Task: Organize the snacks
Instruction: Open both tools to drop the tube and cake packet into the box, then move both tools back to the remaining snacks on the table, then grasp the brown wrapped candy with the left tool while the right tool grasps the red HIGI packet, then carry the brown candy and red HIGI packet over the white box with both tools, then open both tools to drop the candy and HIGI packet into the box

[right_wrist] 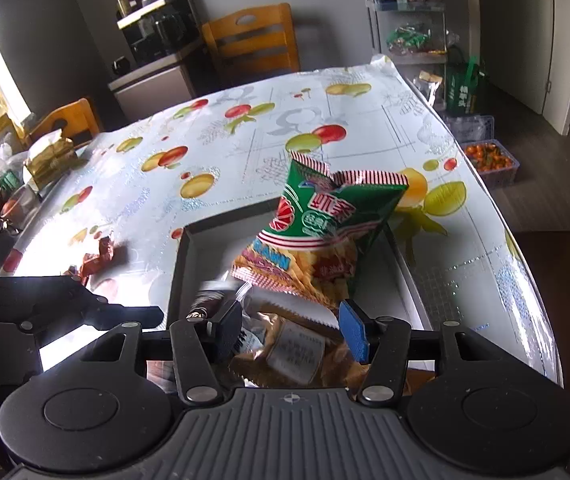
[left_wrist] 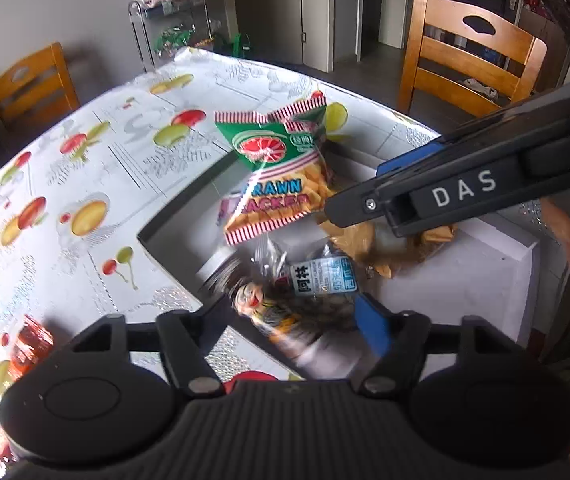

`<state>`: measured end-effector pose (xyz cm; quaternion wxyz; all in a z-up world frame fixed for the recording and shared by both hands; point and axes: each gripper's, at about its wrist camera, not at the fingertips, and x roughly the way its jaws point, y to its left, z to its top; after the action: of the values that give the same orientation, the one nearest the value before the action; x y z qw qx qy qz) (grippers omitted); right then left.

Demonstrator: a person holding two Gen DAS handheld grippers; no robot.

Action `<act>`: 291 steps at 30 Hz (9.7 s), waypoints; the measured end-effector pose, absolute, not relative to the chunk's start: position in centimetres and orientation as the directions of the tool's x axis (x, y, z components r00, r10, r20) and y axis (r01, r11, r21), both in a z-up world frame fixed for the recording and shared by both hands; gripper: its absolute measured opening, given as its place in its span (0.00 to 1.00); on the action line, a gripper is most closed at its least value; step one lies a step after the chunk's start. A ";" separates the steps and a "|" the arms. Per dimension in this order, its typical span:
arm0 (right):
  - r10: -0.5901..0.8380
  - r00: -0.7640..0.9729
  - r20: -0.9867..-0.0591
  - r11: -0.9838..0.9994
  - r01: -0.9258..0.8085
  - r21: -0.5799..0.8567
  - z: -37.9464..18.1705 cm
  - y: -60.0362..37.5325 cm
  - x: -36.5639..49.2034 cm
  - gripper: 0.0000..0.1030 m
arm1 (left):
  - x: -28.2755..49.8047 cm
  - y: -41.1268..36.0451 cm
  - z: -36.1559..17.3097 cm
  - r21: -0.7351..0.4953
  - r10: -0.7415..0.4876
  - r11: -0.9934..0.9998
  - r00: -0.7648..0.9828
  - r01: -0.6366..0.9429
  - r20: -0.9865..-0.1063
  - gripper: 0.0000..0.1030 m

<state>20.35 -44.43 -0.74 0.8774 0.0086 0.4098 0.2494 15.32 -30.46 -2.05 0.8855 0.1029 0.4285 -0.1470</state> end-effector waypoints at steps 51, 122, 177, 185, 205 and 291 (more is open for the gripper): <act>0.518 0.445 -0.731 0.787 -0.583 0.203 0.8 -26.6 16.4 0.75 | 7.3 -9.3 0.0 0.045 0.038 0.999 0.648 -0.006 -0.760 0.74; 0.425 0.348 -0.836 0.703 -0.708 0.063 -6.0 -11.0 23.2 0.77 | 10.0 -1.3 -7.1 -0.089 -0.075 0.996 0.590 0.005 -0.804 0.21; 0.489 0.456 -0.743 0.760 -0.641 0.107 -0.2 -19.5 18.4 0.42 | 7.4 -5.5 -2.5 -0.016 -0.027 1.000 0.666 0.022 -0.746 0.20; 0.488 0.480 -0.729 0.777 -0.620 0.111 0.6 -21.6 17.9 0.42 | 7.8 -7.1 -1.9 -0.008 -0.038 0.999 0.677 0.048 -0.735 0.20; 0.468 0.528 -0.709 0.816 -0.566 0.117 1.7 -25.9 17.9 0.42 | 9.6 -11.1 -1.0 0.002 -0.102 0.989 0.690 0.148 -0.716 0.20; 0.309 0.573 -0.759 0.936 -0.326 0.134 -0.8 -42.9 20.5 0.47 | 18.2 -27.8 -3.3 -0.062 -0.319 0.909 0.592 0.411 -0.740 0.42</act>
<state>20.50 -42.90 -0.84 0.8867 -0.0103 0.4261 0.1791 18.23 -27.78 -3.27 0.8904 0.0576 0.4023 -0.2049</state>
